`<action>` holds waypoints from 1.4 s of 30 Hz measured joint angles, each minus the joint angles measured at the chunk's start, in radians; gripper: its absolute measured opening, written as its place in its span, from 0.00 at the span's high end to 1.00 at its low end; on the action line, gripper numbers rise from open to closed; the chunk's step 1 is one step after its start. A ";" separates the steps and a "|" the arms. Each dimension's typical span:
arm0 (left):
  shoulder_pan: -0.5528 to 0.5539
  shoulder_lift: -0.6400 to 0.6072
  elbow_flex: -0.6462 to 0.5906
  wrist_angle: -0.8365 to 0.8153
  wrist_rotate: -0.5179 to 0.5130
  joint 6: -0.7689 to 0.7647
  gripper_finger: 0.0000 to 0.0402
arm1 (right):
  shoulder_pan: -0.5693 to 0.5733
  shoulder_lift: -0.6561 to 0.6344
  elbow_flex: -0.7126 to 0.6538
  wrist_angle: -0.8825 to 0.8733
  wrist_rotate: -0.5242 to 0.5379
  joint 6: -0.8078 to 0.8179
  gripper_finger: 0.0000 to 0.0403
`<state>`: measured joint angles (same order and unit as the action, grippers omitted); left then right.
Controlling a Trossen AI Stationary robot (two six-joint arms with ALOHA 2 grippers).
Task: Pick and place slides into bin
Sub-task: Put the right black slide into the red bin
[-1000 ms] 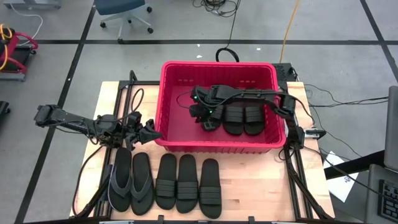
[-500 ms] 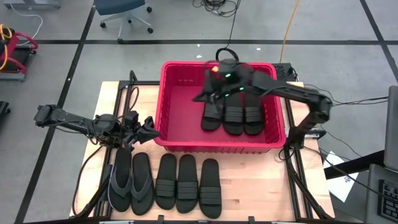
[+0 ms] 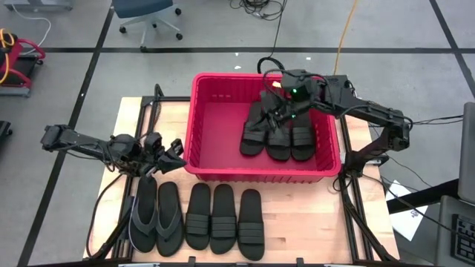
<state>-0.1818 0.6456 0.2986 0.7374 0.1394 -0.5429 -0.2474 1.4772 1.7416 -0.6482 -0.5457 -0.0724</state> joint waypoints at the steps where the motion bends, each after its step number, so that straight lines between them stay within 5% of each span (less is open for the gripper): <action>1: 0.000 0.000 0.011 -0.001 0.000 0.035 0.95 | 0.013 -0.003 0.001 0.006 0.017 0.001 1.00; 9: -0.010 0.002 0.158 -0.204 -0.019 0.189 0.95 | 0.094 -0.050 0.002 0.060 0.035 0.009 1.00; 15: -0.061 0.057 0.314 -0.415 -0.141 0.311 0.99 | 0.135 -0.098 0.002 -0.041 0.017 0.009 1.00; 19: -0.092 0.132 0.421 -0.417 -0.270 0.399 1.00 | 0.155 -0.144 0.002 -0.116 -0.080 -0.030 1.00; 26: -0.140 0.350 0.594 -0.396 -0.485 0.459 1.00 | 0.164 -0.244 0.002 -0.362 -0.081 -0.124 1.00; 36: -0.161 0.740 0.859 -0.477 -0.369 0.267 1.00 | 0.164 -0.437 -0.160 -0.386 -0.067 -0.077 1.00; 42: -0.186 0.870 1.004 -0.789 -0.171 0.057 1.00 | 0.164 -0.534 -0.340 -0.250 0.134 0.110 1.00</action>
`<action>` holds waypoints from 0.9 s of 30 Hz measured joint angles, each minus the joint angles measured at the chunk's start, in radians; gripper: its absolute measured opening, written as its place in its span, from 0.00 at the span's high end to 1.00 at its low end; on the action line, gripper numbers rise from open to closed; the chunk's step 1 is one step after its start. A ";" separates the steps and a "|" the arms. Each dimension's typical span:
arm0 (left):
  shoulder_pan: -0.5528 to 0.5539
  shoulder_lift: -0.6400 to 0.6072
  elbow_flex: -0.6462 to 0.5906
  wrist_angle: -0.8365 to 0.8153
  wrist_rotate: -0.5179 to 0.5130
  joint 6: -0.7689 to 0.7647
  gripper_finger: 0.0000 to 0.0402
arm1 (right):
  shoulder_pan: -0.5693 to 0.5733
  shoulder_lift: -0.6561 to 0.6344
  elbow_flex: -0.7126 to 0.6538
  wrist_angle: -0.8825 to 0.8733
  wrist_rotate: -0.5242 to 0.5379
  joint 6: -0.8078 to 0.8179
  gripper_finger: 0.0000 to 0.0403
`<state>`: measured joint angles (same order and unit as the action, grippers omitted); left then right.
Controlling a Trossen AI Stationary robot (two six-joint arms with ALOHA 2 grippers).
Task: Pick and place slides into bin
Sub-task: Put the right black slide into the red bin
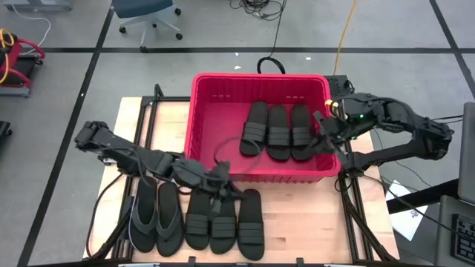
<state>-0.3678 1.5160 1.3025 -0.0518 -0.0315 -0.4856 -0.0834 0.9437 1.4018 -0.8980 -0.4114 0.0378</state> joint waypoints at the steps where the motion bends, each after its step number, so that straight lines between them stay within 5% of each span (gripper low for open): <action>1: -0.002 0.011 0.010 -0.048 0.020 -0.022 1.00 | 0.000 -0.011 -0.034 0.030 0.018 0.035 1.00; 7: -0.004 0.036 0.016 -0.217 0.083 -0.114 0.93 | 0.000 -0.047 -0.254 0.310 0.022 0.207 1.00; 15: -0.014 0.036 -0.015 -0.342 0.112 -0.098 0.72 | 0.000 -0.048 -0.482 0.774 0.022 0.505 1.00; 27: -0.041 0.215 -0.035 0.065 0.151 -0.153 0.50 | 0.000 -0.087 -0.530 0.757 -0.091 0.447 1.00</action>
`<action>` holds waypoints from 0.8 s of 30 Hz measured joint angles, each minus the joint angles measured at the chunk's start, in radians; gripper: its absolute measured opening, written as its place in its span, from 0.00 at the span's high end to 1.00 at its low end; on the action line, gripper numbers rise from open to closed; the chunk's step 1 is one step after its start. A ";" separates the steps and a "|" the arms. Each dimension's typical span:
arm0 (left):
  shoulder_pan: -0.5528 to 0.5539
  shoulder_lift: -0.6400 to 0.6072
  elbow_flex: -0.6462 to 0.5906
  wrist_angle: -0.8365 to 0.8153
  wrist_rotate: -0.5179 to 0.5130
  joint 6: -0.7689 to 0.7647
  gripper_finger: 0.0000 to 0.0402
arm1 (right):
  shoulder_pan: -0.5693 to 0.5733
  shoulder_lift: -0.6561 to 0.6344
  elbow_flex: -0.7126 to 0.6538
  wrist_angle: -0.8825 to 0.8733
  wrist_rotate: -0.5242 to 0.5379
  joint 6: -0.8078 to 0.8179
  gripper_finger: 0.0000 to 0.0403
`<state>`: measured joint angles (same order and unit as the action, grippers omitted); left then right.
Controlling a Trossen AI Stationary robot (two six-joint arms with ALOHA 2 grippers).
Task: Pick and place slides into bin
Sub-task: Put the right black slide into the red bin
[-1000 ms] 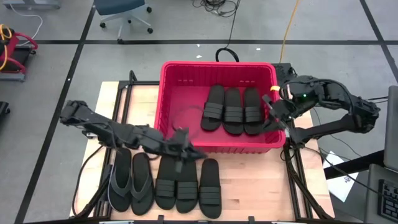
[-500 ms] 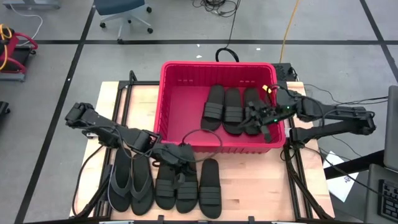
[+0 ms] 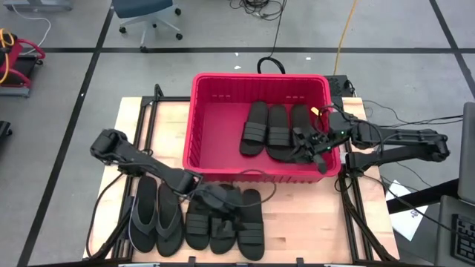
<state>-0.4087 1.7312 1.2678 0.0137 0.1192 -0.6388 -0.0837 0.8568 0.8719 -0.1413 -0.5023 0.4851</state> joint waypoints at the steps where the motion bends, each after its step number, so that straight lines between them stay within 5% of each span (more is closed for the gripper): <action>1: 0.001 0.011 0.000 0.011 -0.007 -0.002 0.49 | 0.000 -0.004 0.000 0.001 0.000 -0.001 1.00; 24: 0.006 0.264 -0.001 0.084 -0.018 -0.071 0.48 | 0.001 -0.060 0.000 -0.099 -0.156 -0.019 1.00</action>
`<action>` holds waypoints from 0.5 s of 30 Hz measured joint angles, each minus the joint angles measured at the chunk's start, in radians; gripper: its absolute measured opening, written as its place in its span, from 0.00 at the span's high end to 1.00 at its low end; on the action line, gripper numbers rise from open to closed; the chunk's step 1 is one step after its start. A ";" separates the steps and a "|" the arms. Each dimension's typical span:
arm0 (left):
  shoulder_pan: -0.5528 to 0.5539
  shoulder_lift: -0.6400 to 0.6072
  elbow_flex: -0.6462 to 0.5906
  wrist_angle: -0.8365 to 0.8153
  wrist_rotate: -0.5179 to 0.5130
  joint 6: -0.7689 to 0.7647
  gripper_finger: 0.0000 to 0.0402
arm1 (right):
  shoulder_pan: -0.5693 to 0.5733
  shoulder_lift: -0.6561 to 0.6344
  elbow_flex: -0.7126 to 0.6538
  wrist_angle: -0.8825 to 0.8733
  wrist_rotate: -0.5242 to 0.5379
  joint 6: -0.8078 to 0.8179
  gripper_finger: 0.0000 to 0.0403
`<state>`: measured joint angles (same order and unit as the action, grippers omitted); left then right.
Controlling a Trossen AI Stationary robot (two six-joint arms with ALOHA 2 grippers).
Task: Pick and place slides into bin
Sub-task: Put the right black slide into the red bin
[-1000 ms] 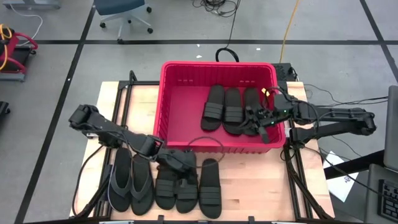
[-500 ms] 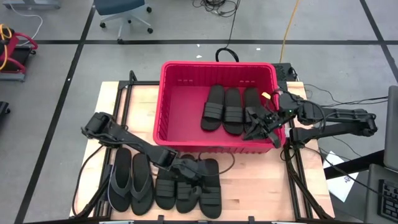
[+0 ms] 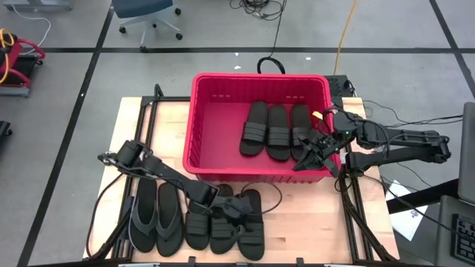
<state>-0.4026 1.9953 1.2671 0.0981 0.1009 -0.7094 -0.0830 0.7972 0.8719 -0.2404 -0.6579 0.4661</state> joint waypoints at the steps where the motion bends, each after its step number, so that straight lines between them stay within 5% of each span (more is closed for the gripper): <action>1: 0.000 0.007 0.000 -0.008 -0.001 0.000 0.48 | 0.000 -0.001 0.000 0.003 0.000 0.007 1.00; 12: -0.002 0.061 0.002 0.026 0.120 0.003 0.49 | 0.000 -0.005 0.000 0.003 0.003 0.046 1.00; 15: -0.001 0.057 0.002 0.018 0.118 0.020 0.58 | 0.000 -0.005 0.000 0.003 0.008 0.046 1.00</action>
<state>-0.4040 2.0520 1.2686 0.1163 0.2192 -0.6897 -0.0830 0.7918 0.8722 -0.2371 -0.6502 0.5117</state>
